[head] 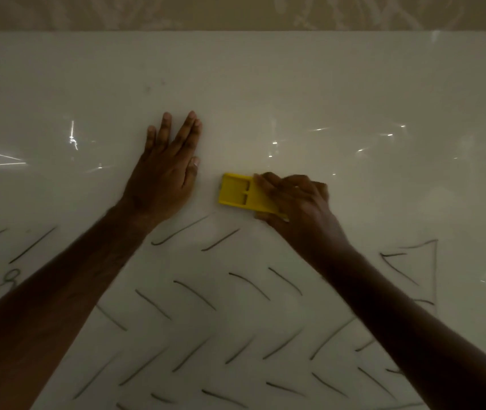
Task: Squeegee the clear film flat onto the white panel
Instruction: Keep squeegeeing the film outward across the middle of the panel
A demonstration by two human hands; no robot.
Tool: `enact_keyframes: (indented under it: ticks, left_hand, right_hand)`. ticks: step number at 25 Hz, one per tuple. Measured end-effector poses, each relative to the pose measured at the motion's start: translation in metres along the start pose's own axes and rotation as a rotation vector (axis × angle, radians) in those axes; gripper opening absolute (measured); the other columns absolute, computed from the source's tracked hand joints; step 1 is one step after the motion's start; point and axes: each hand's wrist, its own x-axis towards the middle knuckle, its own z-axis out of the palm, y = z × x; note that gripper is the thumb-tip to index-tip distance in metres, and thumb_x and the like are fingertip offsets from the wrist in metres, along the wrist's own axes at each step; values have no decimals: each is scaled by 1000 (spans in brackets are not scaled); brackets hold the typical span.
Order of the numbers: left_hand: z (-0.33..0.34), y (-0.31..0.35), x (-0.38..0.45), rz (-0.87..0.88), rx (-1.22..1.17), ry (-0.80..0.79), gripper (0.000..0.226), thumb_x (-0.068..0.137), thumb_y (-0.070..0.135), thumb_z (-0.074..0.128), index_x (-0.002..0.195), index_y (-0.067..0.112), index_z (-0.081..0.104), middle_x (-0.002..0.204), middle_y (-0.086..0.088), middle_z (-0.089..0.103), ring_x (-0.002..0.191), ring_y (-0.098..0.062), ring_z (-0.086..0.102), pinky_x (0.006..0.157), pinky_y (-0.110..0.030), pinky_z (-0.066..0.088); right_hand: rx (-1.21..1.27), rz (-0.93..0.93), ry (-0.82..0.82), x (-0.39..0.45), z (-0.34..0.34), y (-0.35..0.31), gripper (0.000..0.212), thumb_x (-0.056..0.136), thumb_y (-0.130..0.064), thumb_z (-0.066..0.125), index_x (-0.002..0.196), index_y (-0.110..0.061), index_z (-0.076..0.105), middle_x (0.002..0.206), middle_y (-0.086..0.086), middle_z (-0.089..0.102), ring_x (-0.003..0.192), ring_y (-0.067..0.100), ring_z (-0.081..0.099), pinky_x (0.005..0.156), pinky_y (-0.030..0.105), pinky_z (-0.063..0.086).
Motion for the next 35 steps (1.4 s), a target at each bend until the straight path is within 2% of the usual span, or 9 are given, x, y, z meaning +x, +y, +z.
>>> enact_keyframes:
  ticks: [4,9,12,16,21,25,28,31,35]
  left_hand:
    - [-4,-11,-7,16,12,-17,65,112,30,30,172,10,18,181,-7,15,165,-42,12,133,-59,9]
    - [-16,-46,-25,54,42,-34,64,113,33,24,172,12,19,180,-7,18,164,-44,16,132,-63,15]
    - [-19,-53,-28,63,36,-43,63,113,34,23,172,12,20,180,-6,18,165,-43,16,132,-62,15]
    - [-18,-53,-28,78,37,-22,62,112,30,30,171,11,24,179,-6,21,164,-41,20,132,-61,17]
    - [-22,-76,-32,52,-5,-33,63,112,30,28,172,12,22,180,-5,18,165,-38,16,134,-59,14]
    - [-34,-117,-50,14,-31,-51,64,112,34,24,173,15,18,181,-2,15,166,-37,12,134,-58,10]
    - [-38,-130,-56,17,-32,-57,64,113,36,21,173,14,17,181,-3,13,167,-37,10,135,-57,7]
    - [-35,-130,-56,20,-28,-41,64,112,36,22,172,12,19,181,-5,15,166,-38,12,134,-57,8]
    - [-32,-141,-58,8,-20,-18,65,113,37,25,172,10,21,180,-8,17,166,-38,15,134,-58,12]
  right_hand:
    - [-6,-116,-84,-15,16,-39,61,96,-48,54,154,-29,45,152,-11,53,123,23,52,97,51,44]
    - [-53,-242,-148,-67,-7,-8,58,102,-47,56,155,-28,45,154,-8,53,126,24,59,98,49,45]
    - [-86,-175,-116,-42,-11,6,61,99,-44,64,154,-27,46,151,-6,56,124,27,58,98,50,46]
    - [-53,-54,-40,23,12,-24,62,96,-49,62,153,-28,48,149,-9,56,119,27,57,96,48,44]
    - [-46,-250,-85,1,37,-75,60,99,-48,55,155,-27,44,153,-7,53,123,25,57,97,49,46]
    - [-77,-332,-142,-42,19,-54,55,104,-48,54,153,-24,50,153,-4,55,124,27,63,96,52,48]
    - [-102,-237,-93,-18,6,-37,58,102,-49,52,154,-27,45,150,-3,57,124,28,60,99,47,43]
    - [-79,-82,-23,29,24,-58,61,97,-52,55,152,-26,48,148,-5,58,119,29,57,97,45,41]
    - [-40,-86,-55,40,54,-108,64,95,-51,64,153,-29,47,150,-11,55,118,24,55,95,44,41]
